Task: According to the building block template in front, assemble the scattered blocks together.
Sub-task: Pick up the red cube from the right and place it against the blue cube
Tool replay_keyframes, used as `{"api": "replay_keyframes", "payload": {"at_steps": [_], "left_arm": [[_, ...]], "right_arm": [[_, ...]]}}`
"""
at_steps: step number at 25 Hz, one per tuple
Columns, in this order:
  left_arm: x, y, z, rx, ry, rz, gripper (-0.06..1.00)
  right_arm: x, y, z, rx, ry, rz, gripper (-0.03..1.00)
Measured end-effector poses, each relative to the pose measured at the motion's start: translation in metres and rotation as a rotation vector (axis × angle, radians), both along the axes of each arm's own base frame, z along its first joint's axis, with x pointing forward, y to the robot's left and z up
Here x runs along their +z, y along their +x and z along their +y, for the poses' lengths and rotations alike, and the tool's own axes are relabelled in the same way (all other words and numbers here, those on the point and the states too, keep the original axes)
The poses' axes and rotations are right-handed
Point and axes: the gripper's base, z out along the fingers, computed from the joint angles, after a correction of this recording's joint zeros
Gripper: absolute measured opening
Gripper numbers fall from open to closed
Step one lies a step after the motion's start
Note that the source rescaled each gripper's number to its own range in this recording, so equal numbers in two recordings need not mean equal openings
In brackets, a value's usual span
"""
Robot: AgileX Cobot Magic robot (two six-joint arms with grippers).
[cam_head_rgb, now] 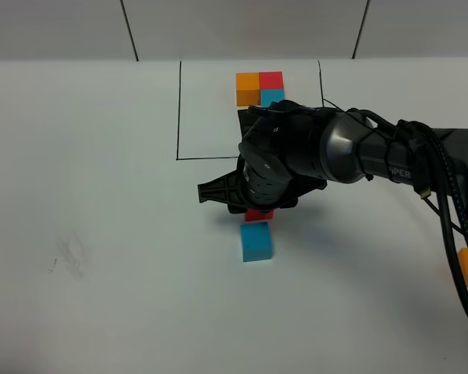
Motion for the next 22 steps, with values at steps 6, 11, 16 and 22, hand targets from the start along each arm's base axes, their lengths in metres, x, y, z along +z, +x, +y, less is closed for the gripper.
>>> {"api": "replay_keyframes", "payload": {"at_steps": [6,11,16,22], "left_arm": [[0.000,0.000,0.000,0.000,0.000,0.000,0.00],[0.000,0.000,0.000,0.000,0.000,0.000,0.00],[0.000,0.000,0.000,-0.002,0.002,0.000,0.00],[0.000,0.000,0.000,-0.002,0.003,0.000,0.00]], "right_arm": [[0.000,-0.001,0.000,-0.008,-0.002,0.005,0.43],[0.000,-0.001,0.000,-0.016,0.000,0.006,0.43],[-0.001,-0.001,0.000,-0.016,-0.001,0.008,0.43],[-0.013,-0.004,0.004,-0.007,-0.020,0.028,0.43]]}}
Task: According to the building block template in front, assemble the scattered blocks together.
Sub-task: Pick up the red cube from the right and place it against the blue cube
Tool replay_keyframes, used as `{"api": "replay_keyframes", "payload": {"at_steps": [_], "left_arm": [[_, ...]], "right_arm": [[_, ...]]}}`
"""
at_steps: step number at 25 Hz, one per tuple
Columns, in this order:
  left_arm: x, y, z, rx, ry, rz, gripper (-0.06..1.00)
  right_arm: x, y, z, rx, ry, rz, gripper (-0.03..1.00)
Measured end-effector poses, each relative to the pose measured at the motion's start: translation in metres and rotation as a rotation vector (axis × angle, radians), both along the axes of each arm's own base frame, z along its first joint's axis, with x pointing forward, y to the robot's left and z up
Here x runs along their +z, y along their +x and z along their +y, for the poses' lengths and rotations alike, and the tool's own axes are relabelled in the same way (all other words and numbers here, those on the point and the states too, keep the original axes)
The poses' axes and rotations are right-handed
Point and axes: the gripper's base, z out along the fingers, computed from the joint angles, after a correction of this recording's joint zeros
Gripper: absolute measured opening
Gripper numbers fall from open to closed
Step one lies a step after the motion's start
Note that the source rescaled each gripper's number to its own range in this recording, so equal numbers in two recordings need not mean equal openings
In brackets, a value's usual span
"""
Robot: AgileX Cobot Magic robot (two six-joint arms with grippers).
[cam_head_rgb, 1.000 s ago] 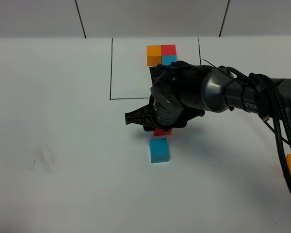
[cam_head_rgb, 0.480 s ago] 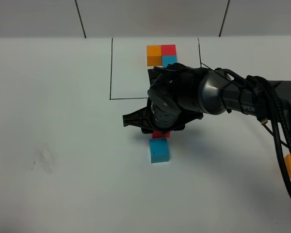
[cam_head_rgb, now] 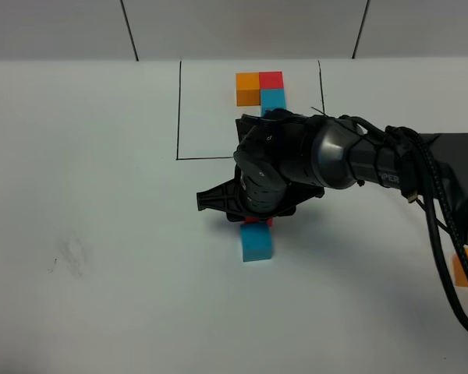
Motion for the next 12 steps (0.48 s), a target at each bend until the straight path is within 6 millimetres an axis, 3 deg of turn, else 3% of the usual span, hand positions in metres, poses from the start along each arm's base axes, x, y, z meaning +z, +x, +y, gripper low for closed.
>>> {"api": "replay_keyframes", "payload": {"at_steps": [12], "left_arm": [[0.000,0.000,0.002,0.014,0.020,-0.001,0.00]], "right_arm": [[-0.016,0.001,0.001,-0.005,-0.015,0.020,0.43]]}}
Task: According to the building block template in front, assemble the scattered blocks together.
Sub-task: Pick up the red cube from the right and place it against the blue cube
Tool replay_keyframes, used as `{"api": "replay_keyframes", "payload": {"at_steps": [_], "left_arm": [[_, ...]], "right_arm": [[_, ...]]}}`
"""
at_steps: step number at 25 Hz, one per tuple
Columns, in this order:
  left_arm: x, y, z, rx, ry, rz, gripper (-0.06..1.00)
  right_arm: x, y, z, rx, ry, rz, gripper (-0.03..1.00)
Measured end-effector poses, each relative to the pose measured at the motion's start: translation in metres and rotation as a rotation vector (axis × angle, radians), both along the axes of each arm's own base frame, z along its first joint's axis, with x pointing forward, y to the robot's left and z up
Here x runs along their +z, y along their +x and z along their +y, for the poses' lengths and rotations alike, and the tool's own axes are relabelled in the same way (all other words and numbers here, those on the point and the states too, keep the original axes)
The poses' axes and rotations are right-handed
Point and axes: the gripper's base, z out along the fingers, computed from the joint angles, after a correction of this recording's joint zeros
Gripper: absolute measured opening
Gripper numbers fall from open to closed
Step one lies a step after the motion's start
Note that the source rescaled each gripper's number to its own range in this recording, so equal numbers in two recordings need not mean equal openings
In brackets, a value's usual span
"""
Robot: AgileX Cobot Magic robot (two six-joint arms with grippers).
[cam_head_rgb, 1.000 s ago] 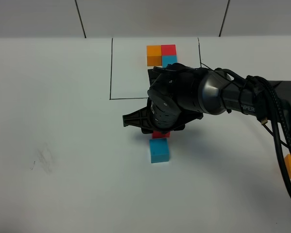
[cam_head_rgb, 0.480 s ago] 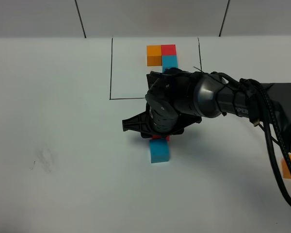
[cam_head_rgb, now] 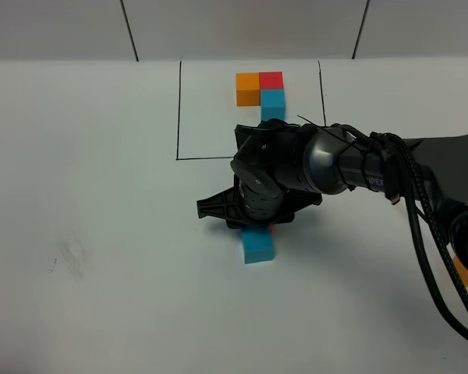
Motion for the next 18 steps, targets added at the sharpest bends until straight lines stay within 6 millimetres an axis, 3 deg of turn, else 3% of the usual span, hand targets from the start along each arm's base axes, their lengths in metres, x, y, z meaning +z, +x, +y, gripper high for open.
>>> {"api": "replay_keyframes", "payload": {"at_steps": [18], "left_arm": [[0.0001,0.0000,0.0000,-0.001,0.002,-0.001,0.00]], "right_arm": [[0.0008,0.0012,0.0024,0.010,0.024,-0.013,0.43]]}}
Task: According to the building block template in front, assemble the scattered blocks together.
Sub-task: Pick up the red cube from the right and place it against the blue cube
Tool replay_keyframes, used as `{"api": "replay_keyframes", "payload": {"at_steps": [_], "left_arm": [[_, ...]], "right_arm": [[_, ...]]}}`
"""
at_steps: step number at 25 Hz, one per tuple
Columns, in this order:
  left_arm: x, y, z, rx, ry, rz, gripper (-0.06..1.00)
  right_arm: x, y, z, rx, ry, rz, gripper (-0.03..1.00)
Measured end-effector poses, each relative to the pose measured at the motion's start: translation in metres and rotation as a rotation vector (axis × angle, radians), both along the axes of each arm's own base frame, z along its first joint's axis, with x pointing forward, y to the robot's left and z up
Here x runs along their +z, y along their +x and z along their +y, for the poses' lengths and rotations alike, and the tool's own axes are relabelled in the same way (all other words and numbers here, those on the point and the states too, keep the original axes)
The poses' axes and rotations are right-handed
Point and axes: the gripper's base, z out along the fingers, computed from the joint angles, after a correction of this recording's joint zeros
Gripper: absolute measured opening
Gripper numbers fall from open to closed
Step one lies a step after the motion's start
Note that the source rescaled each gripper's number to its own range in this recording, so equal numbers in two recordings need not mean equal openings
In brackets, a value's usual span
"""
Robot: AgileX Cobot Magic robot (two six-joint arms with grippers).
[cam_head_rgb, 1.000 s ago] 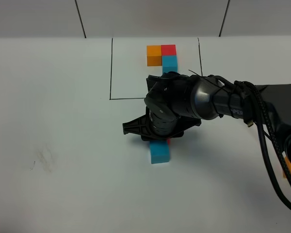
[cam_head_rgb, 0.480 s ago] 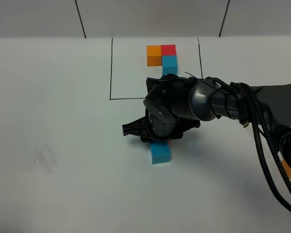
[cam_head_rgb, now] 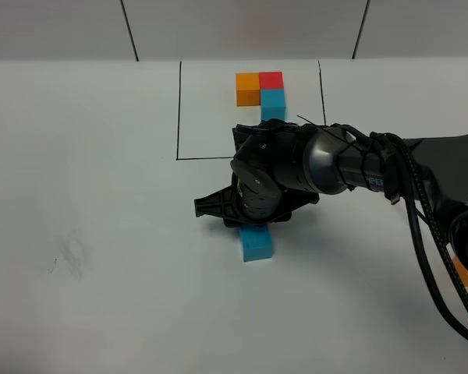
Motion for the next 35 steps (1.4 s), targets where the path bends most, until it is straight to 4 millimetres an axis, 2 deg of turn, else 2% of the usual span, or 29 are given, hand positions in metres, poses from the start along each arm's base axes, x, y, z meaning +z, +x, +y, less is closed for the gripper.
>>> {"api": "replay_keyframes", "payload": {"at_steps": [35], "left_arm": [[0.0000,0.0000,0.0000,0.000,0.000,0.000,0.00]], "right_arm": [[0.0001,-0.0014,0.0028,-0.028,0.039,0.021,0.43]]}}
